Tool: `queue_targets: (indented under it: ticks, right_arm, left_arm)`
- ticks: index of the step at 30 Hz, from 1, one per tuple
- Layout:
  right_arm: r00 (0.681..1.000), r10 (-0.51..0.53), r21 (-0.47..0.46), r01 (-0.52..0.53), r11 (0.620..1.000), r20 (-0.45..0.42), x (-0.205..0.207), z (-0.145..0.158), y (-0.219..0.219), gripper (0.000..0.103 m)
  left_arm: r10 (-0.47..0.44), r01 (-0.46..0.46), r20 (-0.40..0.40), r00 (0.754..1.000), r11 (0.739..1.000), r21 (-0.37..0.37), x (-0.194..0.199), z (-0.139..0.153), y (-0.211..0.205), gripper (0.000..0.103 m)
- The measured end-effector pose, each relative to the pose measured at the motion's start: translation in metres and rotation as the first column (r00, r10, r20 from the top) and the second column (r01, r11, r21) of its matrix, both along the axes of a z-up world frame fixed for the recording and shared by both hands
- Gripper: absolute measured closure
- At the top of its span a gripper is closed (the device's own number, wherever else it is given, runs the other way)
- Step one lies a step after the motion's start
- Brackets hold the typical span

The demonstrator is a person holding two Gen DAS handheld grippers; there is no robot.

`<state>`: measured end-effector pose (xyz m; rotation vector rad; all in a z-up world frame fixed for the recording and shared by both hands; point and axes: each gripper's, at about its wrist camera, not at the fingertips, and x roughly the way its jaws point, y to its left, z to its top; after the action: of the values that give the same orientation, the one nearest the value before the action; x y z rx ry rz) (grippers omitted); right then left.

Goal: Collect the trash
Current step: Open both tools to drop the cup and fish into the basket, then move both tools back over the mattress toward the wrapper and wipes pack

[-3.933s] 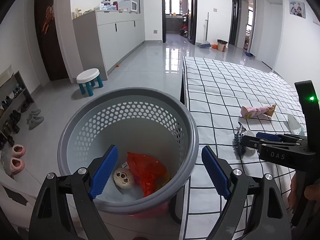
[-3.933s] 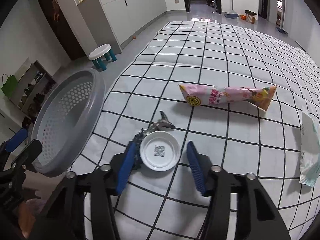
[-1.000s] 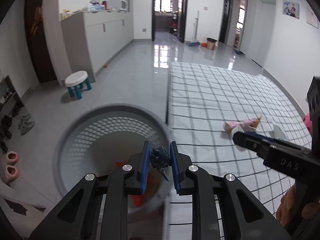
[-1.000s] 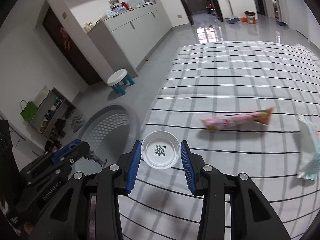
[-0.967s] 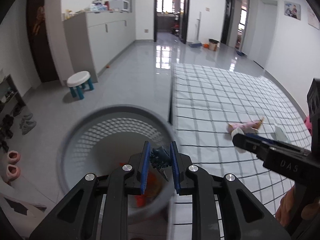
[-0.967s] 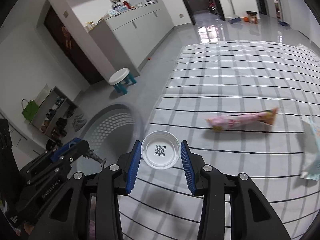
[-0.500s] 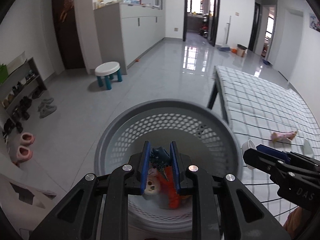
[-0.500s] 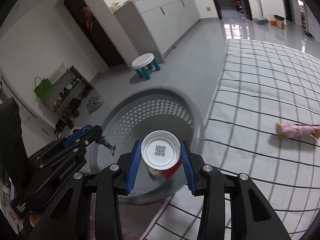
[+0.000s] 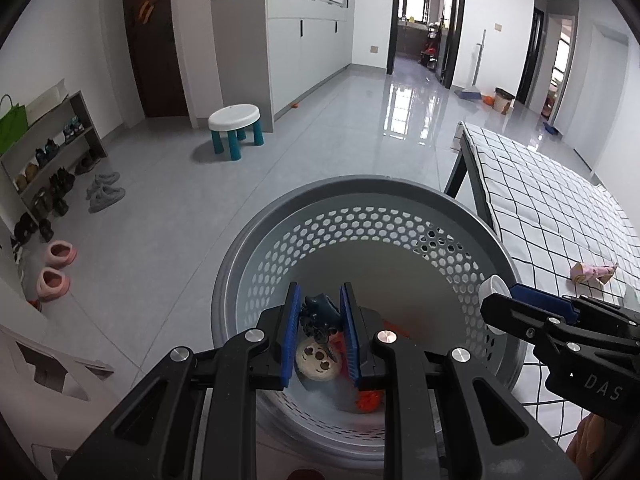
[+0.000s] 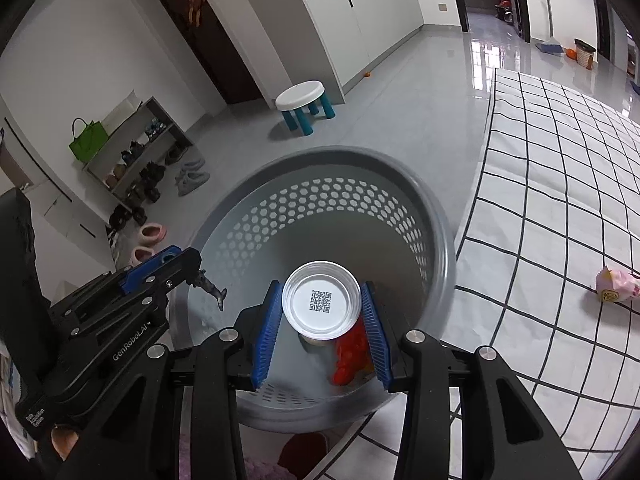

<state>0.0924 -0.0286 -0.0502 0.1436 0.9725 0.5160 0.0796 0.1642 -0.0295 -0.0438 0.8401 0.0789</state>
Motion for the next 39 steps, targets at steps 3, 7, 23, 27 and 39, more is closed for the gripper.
queue_targets:
  ticks: [3,7,23,27,39]
  right_arm:
    - [1.0,0.001,0.0,-0.001,1.0,-0.003,-0.001,-0.001,0.001,0.064]
    - [1.0,-0.003,-0.001,0.003,1.0,-0.006,-0.001,-0.002,0.002,0.064]
    - [0.999,-0.037,0.009,0.037,0.999,0.02,-0.003,0.004,-0.008,0.04]
    - [0.999,-0.04,0.015,0.039,0.999,0.02,-0.002,0.004,-0.01,0.04]
    - [0.999,-0.046,0.008,0.046,0.999,0.018,-0.006,0.003,-0.014,0.04]
  left_arm:
    - [0.005,-0.005,-0.006,1.0,1.0,-0.009,-0.001,-0.001,0.002,0.082]
    - [0.015,-0.016,-0.019,1.0,1.0,-0.026,-0.001,-0.003,0.007,0.082]
    - [0.051,-0.051,0.011,0.999,0.999,-0.014,-0.006,0.002,0.009,0.048]
    - [0.051,-0.051,0.014,0.999,0.999,-0.008,-0.005,0.003,0.009,0.046]
    - [0.048,-0.048,0.02,0.999,0.999,-0.008,-0.007,0.003,0.007,0.04]
